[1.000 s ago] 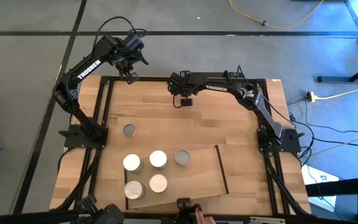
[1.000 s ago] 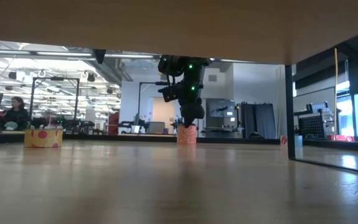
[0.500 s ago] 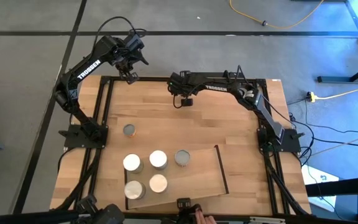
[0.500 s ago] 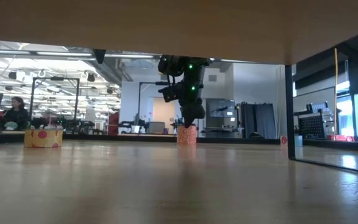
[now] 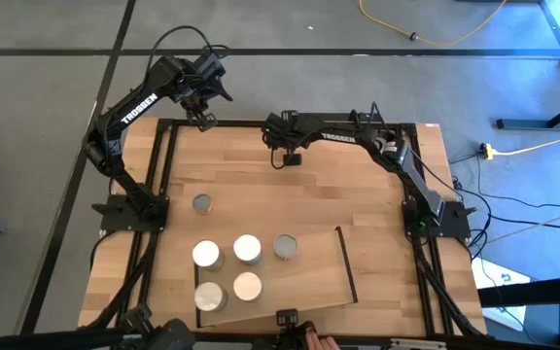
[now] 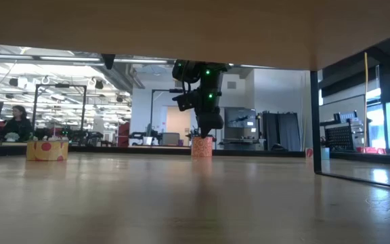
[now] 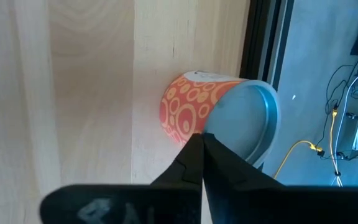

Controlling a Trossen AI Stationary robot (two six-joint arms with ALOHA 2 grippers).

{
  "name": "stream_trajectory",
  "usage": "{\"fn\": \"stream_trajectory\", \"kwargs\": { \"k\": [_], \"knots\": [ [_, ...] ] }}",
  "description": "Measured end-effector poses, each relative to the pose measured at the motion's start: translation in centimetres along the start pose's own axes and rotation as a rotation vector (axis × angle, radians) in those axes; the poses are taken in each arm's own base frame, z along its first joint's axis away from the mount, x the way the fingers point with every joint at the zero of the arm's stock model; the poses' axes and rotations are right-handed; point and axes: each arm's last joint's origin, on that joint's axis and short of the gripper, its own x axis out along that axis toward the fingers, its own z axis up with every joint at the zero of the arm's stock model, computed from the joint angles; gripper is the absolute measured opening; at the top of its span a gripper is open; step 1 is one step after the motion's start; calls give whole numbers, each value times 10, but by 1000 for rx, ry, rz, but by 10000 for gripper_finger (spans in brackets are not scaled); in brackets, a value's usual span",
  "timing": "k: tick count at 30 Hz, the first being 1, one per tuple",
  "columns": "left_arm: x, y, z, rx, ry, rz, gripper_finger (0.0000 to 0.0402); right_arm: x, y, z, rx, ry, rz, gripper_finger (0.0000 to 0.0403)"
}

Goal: Pick and place cans onto a shelf
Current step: Put the canned meat balls on the shelf

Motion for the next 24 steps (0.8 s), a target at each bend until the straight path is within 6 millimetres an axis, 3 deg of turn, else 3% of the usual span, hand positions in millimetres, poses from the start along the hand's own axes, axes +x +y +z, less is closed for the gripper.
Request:
{"fn": "stream_trajectory", "kwargs": {
  "k": [16, 24],
  "knots": [
    [0, 0, 0, 6, -1, 0, 0, -7, 15, 2, -119, 58, 11, 1],
    [0, 0, 0, 6, -1, 0, 0, -32, 19, 7, -148, 47, 20, 1]
  ]
}}
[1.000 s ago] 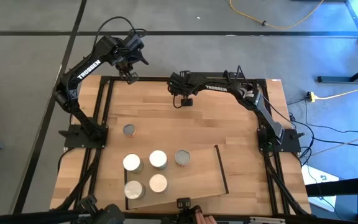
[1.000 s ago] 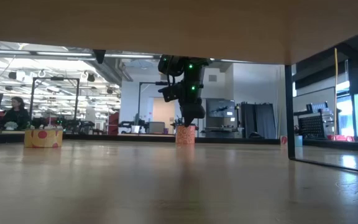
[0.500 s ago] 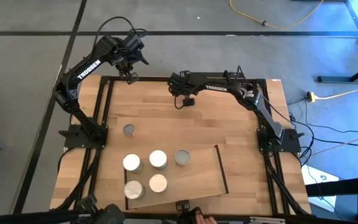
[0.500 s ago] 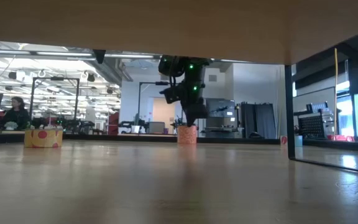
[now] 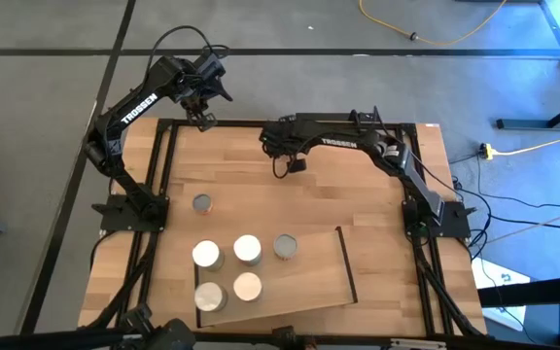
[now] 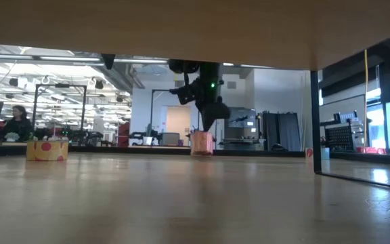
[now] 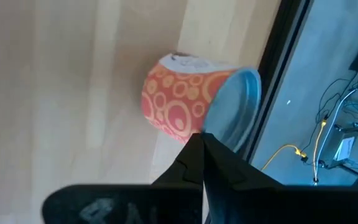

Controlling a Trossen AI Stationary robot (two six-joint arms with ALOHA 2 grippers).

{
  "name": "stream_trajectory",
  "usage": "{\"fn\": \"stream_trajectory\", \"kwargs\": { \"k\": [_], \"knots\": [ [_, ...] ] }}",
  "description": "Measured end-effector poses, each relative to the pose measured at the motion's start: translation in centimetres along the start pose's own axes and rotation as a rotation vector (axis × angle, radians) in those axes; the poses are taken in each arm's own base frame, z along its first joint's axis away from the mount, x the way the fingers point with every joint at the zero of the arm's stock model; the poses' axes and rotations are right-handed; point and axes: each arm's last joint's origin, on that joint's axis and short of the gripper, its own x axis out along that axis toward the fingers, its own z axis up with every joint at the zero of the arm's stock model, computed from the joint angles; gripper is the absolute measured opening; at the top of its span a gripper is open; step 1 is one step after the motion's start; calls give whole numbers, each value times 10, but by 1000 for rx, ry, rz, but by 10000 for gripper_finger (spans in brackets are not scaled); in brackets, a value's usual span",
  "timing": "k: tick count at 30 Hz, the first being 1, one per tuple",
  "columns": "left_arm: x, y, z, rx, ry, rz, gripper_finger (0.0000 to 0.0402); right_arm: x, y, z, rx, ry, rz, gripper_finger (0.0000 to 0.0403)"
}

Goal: Pick and place cans onto a shelf
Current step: Put the canned meat balls on the shelf

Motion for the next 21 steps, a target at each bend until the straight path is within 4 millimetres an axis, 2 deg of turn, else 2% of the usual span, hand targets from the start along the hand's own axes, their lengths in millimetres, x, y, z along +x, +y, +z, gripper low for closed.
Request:
{"fn": "stream_trajectory", "kwargs": {
  "k": [15, 21],
  "knots": [
    [0, 0, 1, -4, -13, -4, 0, -55, 7, -15, 58, 27, 46, 0],
    [0, 0, 2, -8, -28, -23, 0, -64, 11, -20, 33, 48, 88, 8]
  ]
}}
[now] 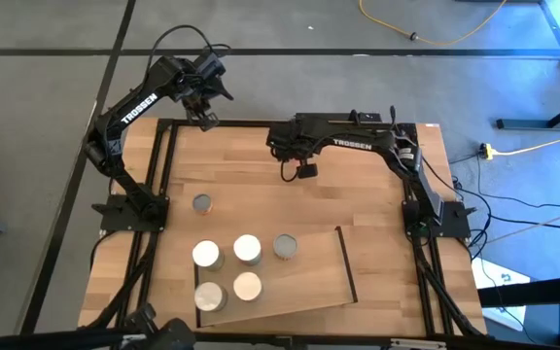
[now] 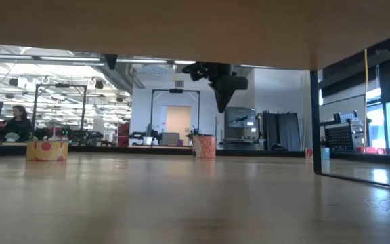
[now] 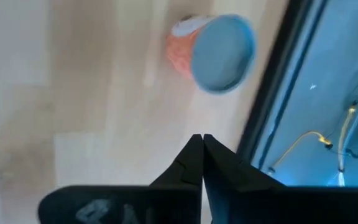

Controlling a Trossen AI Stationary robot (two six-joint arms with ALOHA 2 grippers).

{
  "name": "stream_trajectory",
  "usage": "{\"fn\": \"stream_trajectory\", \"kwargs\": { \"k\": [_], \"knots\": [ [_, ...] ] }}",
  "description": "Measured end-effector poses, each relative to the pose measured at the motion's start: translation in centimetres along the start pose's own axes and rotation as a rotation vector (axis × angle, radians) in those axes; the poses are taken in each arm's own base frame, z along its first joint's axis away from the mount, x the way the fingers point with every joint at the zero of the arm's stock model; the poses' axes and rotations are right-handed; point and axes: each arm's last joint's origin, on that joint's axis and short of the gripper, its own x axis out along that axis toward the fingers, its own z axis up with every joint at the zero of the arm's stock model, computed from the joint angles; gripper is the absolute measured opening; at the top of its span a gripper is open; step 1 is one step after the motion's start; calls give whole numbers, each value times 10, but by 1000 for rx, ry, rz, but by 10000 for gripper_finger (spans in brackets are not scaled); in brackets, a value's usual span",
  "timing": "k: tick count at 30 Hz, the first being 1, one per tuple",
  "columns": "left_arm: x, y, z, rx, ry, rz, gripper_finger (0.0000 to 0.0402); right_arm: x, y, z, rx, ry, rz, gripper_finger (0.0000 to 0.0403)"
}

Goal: Pick and place cans onto a shelf
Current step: Put the canned meat balls on the shelf

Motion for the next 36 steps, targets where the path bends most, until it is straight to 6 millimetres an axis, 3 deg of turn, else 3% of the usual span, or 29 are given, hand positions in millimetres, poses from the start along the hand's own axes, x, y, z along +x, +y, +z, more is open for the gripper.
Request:
{"fn": "stream_trajectory", "kwargs": {
  "k": [7, 14, 23, 30, 36],
  "knots": [
    [-1, -5, 1, 2, -34, -153, 0, 0, 2, 2, 79, -56, 88, 22],
    [-1, -8, 2, 5, -40, -171, 0, 0, 1, 4, 124, -86, 110, 25],
    [-1, -8, 2, -23, -36, -167, 0, 11, -21, -3, 171, -234, 314, 25],
    [-1, -8, 2, -24, -36, -167, 0, 21, -41, -17, 121, -283, 364, 26],
    [-1, -8, 2, -37, -34, -166, 0, 24, -45, -25, 31, -284, 391, 21]
  ]
}}
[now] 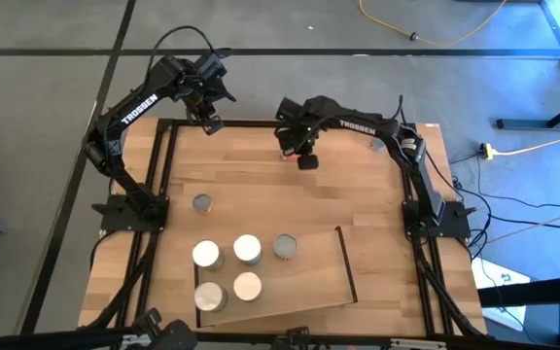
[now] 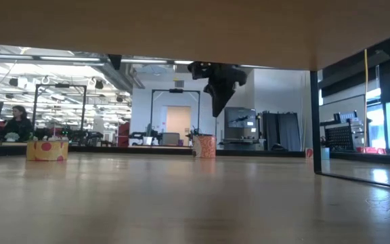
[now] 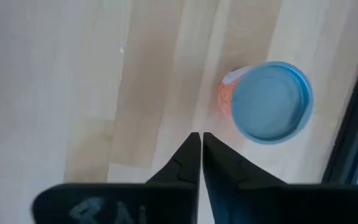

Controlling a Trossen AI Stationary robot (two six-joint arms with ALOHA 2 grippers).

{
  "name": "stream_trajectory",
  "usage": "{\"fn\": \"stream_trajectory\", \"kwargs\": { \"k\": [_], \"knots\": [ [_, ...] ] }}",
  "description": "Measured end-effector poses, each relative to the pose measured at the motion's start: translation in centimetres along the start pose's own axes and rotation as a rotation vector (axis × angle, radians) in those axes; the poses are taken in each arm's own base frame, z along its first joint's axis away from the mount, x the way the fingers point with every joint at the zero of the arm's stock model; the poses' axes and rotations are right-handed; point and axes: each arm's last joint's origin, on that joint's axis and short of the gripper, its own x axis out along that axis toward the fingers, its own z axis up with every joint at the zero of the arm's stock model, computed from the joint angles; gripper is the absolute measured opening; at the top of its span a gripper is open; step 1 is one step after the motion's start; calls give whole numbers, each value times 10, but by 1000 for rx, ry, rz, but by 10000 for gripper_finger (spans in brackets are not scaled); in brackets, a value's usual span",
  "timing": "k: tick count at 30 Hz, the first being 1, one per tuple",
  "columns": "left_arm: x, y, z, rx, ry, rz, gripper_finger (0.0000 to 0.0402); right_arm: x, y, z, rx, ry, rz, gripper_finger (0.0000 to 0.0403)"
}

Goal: Pick and place cans onto a shelf
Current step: Put the canned meat balls on the shelf

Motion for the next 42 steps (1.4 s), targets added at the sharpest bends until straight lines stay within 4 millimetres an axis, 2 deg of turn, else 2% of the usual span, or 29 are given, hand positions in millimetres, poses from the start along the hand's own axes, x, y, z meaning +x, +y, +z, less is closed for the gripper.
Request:
{"fn": "stream_trajectory", "kwargs": {
  "k": [4, 13, 21, 29, 36, 42],
  "knots": [
    [0, 0, 0, -7, 0, 0, 0, 0, 0, -1, -1, 4, 4, 6],
    [0, 0, 0, -12, 1, 0, 0, 0, -1, 1, 4, -8, -5, 48],
    [0, 0, -1, -12, 8, -1, 0, 27, -1, -5, -77, -3, -25, 89],
    [0, 0, -1, -12, 9, -1, 0, 42, -1, -5, -119, 41, -159, 92],
    [0, 0, -1, -33, 9, -1, 0, 42, -3, -2, -121, 12, -178, 92],
    [0, 0, -1, -36, 9, -1, 0, 47, -3, -2, -118, -23, -111, 92]
  ]
}}
